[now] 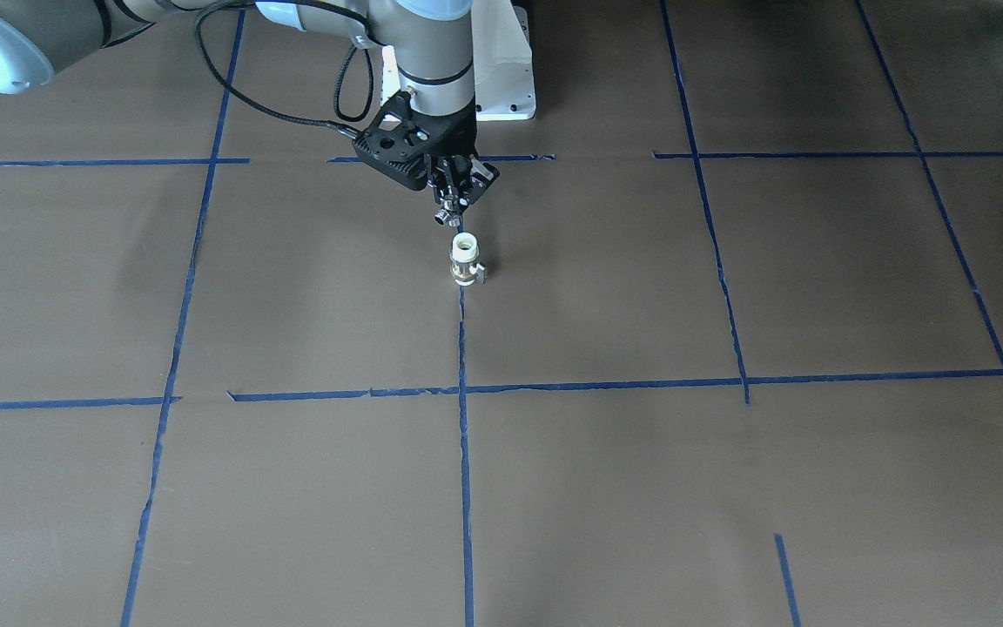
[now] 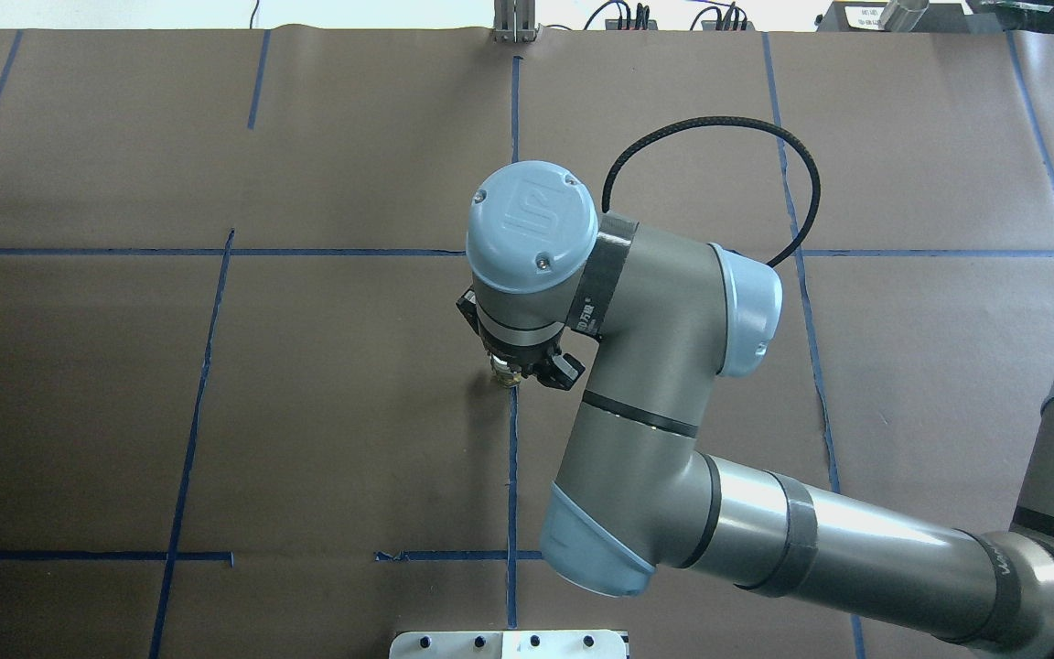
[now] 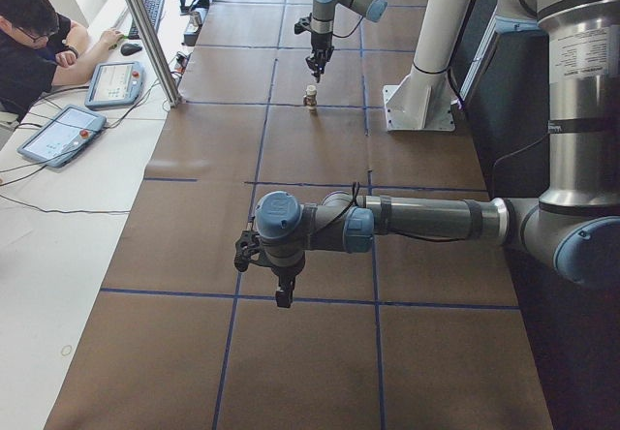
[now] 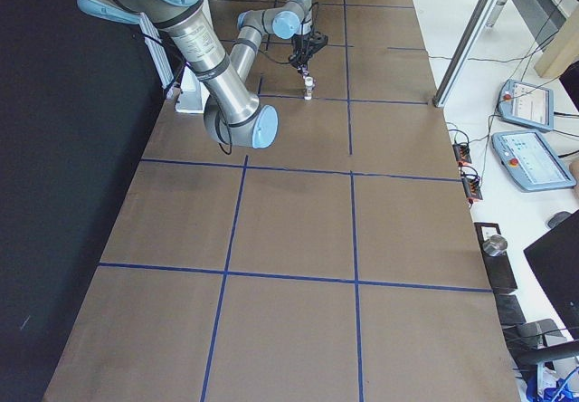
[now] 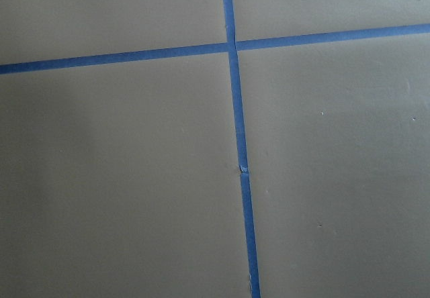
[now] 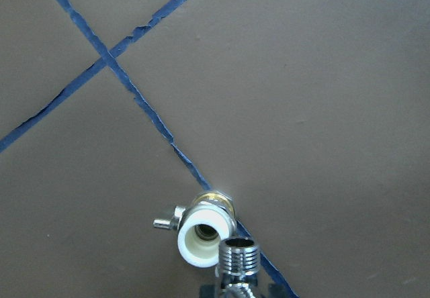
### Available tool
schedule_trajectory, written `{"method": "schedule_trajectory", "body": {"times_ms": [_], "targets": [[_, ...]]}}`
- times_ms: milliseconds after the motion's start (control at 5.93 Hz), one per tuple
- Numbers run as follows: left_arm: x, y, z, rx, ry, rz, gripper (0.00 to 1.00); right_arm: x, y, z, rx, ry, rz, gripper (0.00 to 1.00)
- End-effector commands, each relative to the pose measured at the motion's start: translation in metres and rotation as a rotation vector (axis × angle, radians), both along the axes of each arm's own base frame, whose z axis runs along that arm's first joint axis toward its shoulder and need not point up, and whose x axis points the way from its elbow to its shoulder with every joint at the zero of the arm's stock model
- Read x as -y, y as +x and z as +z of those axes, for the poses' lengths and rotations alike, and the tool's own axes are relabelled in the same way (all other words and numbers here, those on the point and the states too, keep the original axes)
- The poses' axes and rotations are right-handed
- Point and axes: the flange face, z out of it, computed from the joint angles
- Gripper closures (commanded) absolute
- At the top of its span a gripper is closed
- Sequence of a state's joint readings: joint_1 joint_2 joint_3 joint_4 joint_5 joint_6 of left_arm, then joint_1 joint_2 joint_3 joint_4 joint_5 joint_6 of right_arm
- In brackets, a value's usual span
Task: Assemble PPR valve and pipe with both arms
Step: 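Lower the pipe fitting into the valve fitting's white socket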
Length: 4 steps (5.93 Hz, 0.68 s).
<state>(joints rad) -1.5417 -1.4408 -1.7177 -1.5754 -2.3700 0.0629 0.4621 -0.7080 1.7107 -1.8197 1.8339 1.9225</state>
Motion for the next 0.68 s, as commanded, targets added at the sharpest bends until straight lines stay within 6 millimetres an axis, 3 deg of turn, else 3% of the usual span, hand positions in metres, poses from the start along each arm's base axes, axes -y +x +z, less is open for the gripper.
{"method": "schedule_trajectory", "body": {"times_ms": [0,506], "targets": [[-0.0002,0.0,0.0,0.0,0.0,0.0,0.0,0.0114,-0.018,0.0024,-0.047,0.011,0.032,1.0],[-0.0002,0.0,0.0,0.0,0.0,0.0,0.0,0.0131,-0.0174,0.0017,-0.052,0.029,0.039,1.0]]}}
